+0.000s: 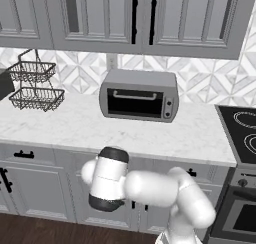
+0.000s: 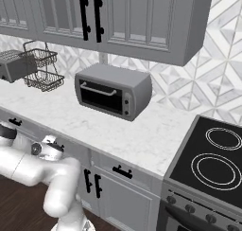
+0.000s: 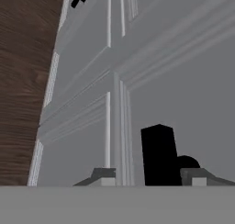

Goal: Take a straw from the drawer in front and place it inside the glass cup on the dining counter.

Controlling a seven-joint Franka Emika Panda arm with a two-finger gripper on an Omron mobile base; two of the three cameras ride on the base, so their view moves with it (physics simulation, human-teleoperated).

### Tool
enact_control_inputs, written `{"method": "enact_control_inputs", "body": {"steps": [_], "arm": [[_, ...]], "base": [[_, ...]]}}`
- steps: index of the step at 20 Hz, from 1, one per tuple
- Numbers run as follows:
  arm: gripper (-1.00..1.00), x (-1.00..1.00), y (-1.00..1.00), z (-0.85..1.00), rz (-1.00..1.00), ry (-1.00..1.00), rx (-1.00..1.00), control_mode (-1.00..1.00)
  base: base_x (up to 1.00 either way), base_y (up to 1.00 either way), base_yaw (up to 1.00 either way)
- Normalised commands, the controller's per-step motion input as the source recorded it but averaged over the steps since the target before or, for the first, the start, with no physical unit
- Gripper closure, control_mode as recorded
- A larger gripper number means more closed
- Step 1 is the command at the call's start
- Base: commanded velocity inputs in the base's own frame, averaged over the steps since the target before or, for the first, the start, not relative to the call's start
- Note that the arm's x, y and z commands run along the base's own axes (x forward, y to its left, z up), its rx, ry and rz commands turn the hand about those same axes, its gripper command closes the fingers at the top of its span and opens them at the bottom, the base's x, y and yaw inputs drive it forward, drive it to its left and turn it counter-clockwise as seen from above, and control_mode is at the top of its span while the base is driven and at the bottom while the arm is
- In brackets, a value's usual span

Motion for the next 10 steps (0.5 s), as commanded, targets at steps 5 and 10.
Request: {"method": "enact_control_inputs", "body": {"steps": [5,10], "arm": [[1.00,-1.00,1.00,-1.00,0.00,0.47,0.00,-1.00],[1.00,-1.00,1.00,-1.00,0.00,0.43,0.00,-1.00]], "base": [[0.00,0.00,0.00],[0.00,0.00,0.00]]}}
